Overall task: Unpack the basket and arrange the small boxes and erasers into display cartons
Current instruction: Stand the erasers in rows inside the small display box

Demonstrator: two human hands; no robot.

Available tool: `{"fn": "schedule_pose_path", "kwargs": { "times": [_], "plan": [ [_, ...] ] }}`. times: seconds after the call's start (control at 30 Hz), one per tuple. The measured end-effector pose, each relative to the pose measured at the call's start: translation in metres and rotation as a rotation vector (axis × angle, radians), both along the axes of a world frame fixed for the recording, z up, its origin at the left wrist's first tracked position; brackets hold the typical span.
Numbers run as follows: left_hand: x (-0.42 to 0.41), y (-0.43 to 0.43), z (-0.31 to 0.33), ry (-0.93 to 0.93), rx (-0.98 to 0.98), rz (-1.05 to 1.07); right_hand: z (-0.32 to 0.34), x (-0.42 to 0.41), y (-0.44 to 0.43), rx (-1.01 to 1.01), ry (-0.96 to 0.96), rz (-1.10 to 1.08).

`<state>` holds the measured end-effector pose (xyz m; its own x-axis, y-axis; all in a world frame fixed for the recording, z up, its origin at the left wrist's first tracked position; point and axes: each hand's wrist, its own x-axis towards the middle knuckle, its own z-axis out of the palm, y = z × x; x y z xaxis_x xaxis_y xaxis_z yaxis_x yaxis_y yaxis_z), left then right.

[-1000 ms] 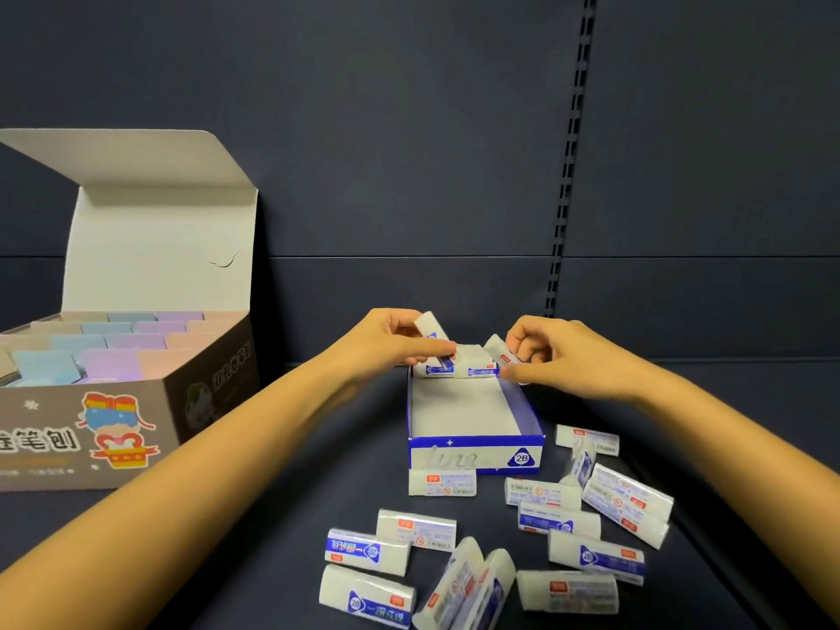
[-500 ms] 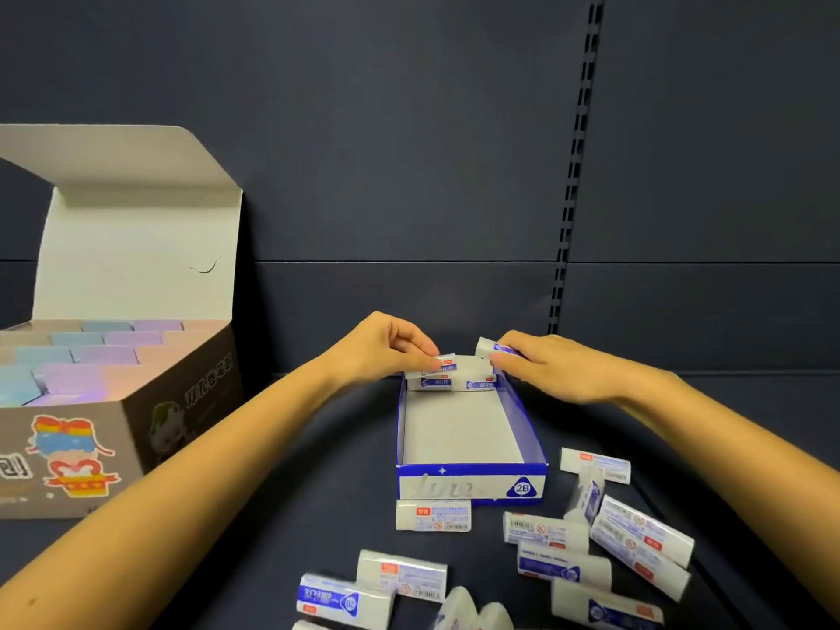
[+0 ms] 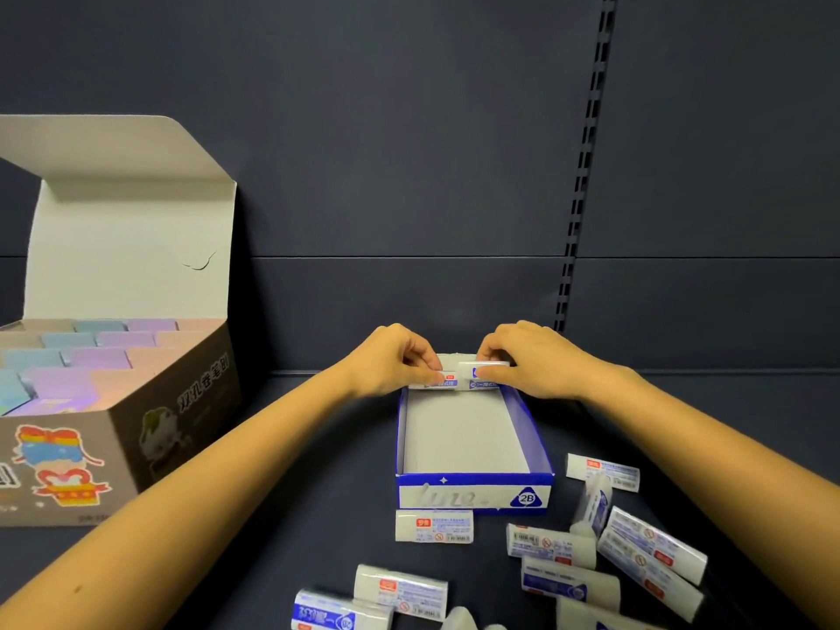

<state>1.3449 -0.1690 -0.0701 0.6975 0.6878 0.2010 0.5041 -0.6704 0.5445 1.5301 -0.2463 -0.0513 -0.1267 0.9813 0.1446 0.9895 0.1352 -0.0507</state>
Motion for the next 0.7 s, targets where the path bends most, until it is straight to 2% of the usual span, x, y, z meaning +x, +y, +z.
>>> {"fn": "schedule_pose_path", "kwargs": {
  "times": [0.27, 0.43, 0.57, 0.7],
  "plan": [
    [0.007, 0.003, -0.006, 0.127, 0.135, 0.035, -0.004, 0.001, 0.006, 0.005, 0.014, 0.017],
    [0.006, 0.001, -0.004, 0.274, 0.378, 0.094, -0.006, 0.0, 0.009, 0.026, 0.009, 0.032],
    [0.004, 0.004, -0.001, 0.25, 0.311, 0.116, -0.009, -0.002, 0.011, 0.047, -0.037, 0.04],
    [0.006, 0.004, -0.002, 0.264, 0.352, 0.127, -0.012, -0.004, 0.013, 0.071, -0.099, 0.048]
  ]
}}
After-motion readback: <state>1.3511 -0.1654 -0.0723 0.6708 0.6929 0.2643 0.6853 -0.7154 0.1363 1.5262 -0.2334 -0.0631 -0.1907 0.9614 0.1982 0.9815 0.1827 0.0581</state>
